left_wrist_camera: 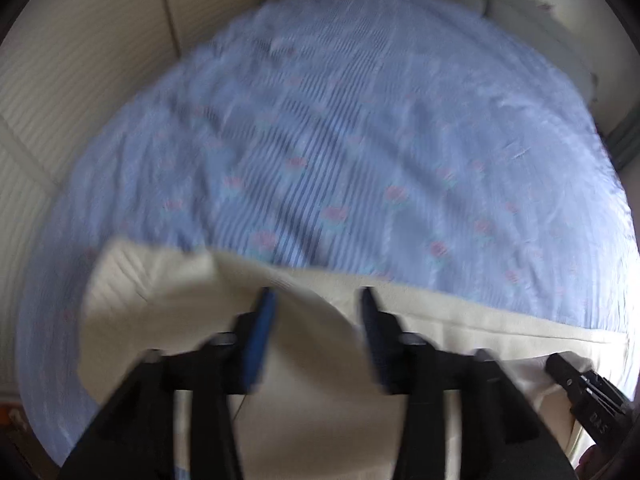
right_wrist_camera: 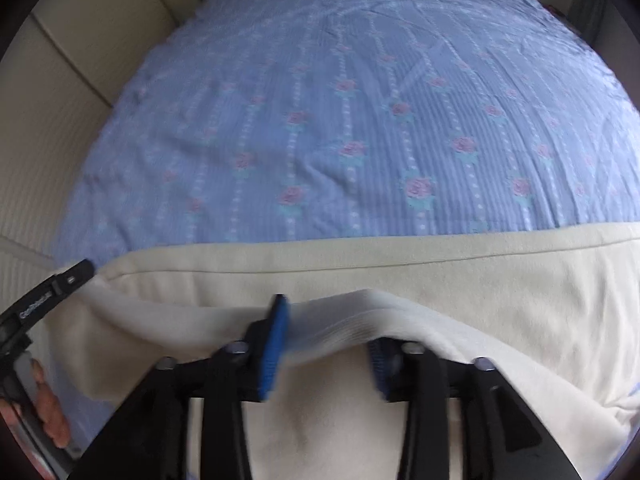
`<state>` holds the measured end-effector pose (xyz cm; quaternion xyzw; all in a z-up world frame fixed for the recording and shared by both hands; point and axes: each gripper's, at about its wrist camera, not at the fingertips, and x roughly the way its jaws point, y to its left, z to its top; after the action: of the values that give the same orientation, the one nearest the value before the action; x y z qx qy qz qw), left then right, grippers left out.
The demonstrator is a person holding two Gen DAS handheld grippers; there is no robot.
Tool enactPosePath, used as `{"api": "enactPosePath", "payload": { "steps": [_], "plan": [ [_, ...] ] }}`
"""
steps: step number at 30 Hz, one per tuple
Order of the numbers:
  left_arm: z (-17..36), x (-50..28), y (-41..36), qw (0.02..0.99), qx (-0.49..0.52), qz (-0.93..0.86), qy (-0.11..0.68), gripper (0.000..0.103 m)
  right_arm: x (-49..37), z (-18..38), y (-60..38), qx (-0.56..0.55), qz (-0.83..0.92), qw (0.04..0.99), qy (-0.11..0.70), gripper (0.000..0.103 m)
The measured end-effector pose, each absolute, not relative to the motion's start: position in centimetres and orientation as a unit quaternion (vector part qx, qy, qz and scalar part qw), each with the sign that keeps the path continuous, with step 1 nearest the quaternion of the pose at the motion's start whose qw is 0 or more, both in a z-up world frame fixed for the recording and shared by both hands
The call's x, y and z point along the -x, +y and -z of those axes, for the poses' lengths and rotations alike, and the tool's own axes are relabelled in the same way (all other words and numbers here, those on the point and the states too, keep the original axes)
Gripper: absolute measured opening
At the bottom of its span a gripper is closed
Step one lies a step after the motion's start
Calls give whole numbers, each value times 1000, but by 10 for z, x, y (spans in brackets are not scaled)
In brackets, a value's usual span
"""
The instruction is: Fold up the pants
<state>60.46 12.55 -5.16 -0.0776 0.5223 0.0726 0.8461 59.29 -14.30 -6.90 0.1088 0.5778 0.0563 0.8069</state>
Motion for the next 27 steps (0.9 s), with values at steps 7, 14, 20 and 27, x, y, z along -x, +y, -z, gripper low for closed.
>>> {"api": "enactPosePath", "payload": {
  "steps": [7,14,20,27],
  "plan": [
    [-19,-549,90,882,26,-9,470,61,-538,5,-149,-141,-106,825,536,64],
    [-46,-466,11,881,-15,118,457,61,-434,-43,-218,-104,-23,863,494,72],
    [-39,-411,-76,872,-19,189,451,61,-334,-36,-333,-161,102,847,497,72],
    [11,-379,-180,829,10,237,507,61,-252,6,-447,-240,195,806,505,72]
  ]
}}
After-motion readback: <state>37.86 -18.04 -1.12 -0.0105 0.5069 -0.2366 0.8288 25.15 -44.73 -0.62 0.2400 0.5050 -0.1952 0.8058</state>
